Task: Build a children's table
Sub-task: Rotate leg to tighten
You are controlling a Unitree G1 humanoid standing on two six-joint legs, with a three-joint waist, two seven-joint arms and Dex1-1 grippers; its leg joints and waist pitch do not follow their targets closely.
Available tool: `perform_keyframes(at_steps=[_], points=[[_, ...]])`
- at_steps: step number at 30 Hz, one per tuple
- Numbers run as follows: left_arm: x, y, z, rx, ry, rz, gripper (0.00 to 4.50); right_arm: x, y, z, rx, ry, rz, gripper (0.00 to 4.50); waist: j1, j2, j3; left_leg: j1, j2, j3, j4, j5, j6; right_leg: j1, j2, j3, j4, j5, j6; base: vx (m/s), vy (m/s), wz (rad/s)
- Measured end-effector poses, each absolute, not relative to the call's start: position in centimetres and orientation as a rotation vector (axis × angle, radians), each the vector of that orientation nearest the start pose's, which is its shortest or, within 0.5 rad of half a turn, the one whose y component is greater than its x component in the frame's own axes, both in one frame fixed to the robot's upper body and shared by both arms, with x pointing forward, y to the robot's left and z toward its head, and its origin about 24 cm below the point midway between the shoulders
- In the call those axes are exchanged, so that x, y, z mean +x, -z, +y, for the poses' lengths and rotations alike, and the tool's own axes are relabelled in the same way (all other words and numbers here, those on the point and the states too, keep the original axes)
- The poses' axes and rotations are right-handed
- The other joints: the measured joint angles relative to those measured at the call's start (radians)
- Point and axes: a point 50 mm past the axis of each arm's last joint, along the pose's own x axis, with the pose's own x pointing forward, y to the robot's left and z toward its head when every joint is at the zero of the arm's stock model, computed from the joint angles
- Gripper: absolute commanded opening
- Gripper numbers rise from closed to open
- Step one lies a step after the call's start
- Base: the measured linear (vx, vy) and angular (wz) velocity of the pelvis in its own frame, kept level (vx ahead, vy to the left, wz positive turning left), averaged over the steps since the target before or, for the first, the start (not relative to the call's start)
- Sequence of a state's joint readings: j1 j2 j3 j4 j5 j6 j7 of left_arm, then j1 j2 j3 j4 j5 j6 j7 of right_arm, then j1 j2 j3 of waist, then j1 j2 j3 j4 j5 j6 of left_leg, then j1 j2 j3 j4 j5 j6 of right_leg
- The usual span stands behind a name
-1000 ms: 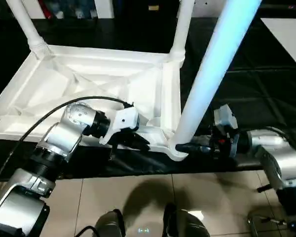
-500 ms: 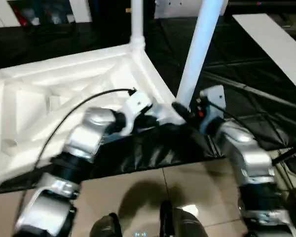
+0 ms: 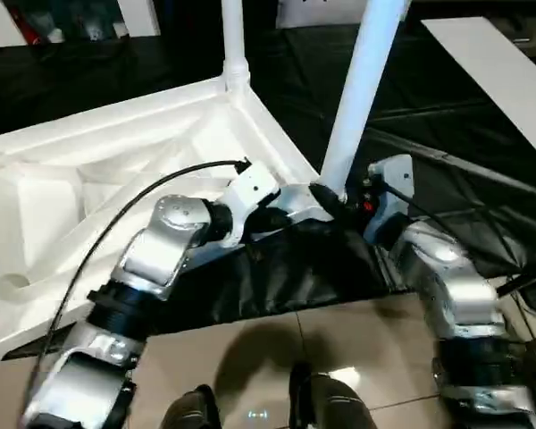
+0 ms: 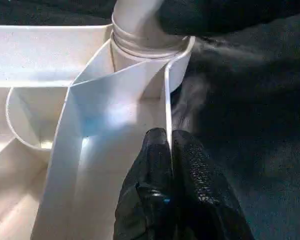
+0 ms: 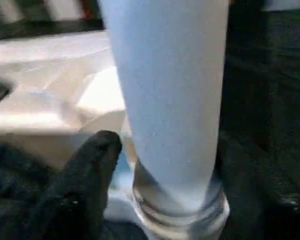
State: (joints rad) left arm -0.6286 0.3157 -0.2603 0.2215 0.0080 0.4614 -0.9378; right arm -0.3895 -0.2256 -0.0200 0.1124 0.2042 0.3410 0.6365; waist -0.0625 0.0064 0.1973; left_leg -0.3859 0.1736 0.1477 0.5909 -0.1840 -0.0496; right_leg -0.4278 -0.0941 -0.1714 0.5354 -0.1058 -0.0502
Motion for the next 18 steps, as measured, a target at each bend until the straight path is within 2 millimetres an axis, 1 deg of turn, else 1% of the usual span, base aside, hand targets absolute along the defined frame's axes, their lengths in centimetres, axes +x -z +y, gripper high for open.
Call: perform_keyframes(at_steps=[1, 3, 5, 6, 7, 12, 15, 16, 18], points=[[32.6, -11.2, 10.5, 0.424, 1.121, 0.295, 0.00, 31.1, -9.9, -14.8, -0.026, -0.735, 0.077, 3.64, 0.004, 0.000, 0.000, -0.001, 0.000, 0.000, 0.000, 0.001, 0.001, -0.006, 0.000, 0.001, 0.006, 0.000, 0.000, 0.000, 0.000, 0.00], [32.3, -11.3, 11.2, 0.452, 1.177, 0.287, 0.00, 30.8, -9.9, -15.6, -0.066, -0.823, 0.099, 3.70, 0.016, 0.000, 0.000, -0.004, 0.002, -0.001, -0.005, 0.003, 0.004, -0.011, 0.003, 0.001, 0.007, -0.001, -0.001, 0.000, 0.000, 0.00], [32.0, -11.3, 11.6, 0.468, 1.230, 0.291, 0.00, 30.5, -10.1, -16.5, -0.102, -0.883, 0.116, 3.70, 0.026, 0.000, 0.000, -0.003, 0.003, -0.001, -0.006, 0.003, 0.004, -0.012, 0.004, 0.001, 0.008, -0.003, -0.004, 0.000, 0.000, 0.00], [31.9, -11.3, 11.7, 0.477, 1.258, 0.294, 0.00, 30.4, -10.2, -16.8, -0.114, -0.911, 0.119, 3.70, 0.035, 0.000, 0.000, -0.003, 0.003, 0.000, -0.006, 0.003, 0.004, -0.012, 0.005, 0.001, 0.009, -0.004, -0.004, 0.000, 0.000, 0.00], [31.8, -11.3, 11.7, 0.493, 1.286, 0.294, 0.00, 30.3, -10.3, -16.9, -0.127, -0.945, 0.119, 3.70, 0.043, 0.000, 0.000, -0.002, 0.003, 0.000, -0.006, 0.003, 0.004, -0.012, 0.005, 0.001, 0.009, -0.004, -0.005, 0.000, 0.000, 0.00], [31.2, -11.3, 12.4, 0.560, 1.448, 0.319, 0.00, 29.4, -10.6, -17.0, -0.200, -1.158, 0.117, 3.70, 0.067, 0.000, 0.000, -0.001, 0.001, 0.003, -0.003, 0.002, 0.004, -0.010, 0.002, 0.005, 0.009, -0.004, -0.006, 0.000, 0.000, 0.00], [31.1, -11.4, 12.7, 0.599, 1.508, 0.331, 0.00, 29.0, -10.5, -16.8, -0.193, -1.252, 0.125, 3.70, 0.071, 0.000, 0.000, 0.001, 0.000, 0.004, -0.002, 0.002, 0.004, -0.008, 0.002, 0.009, 0.010, -0.003, -0.006, 0.000, 0.000, 0.00], [31.1, -11.4, 12.8, 0.606, 1.523, 0.334, 0.00, 28.9, -10.4, -16.8, -0.183, -1.279, 0.128, 3.37, 0.072, 0.000, 0.000, 0.001, 0.000, 0.005, -0.001, 0.002, 0.004, -0.008, 0.002, 0.011, 0.010, -0.003, -0.006, 0.000, 0.000, 0.00], [31.0, -11.4, 12.8, 0.617, 1.545, 0.339, 0.00, 28.7, -10.4, -16.7, -0.179, -1.317, 0.134, 3.37, 0.072, 0.000, 0.000, 0.001, 0.000, 0.006, 0.000, 0.002, 0.004, -0.008, 0.002, 0.012, 0.011, -0.003, -0.006, 0.000, 0.000, 0.00]])
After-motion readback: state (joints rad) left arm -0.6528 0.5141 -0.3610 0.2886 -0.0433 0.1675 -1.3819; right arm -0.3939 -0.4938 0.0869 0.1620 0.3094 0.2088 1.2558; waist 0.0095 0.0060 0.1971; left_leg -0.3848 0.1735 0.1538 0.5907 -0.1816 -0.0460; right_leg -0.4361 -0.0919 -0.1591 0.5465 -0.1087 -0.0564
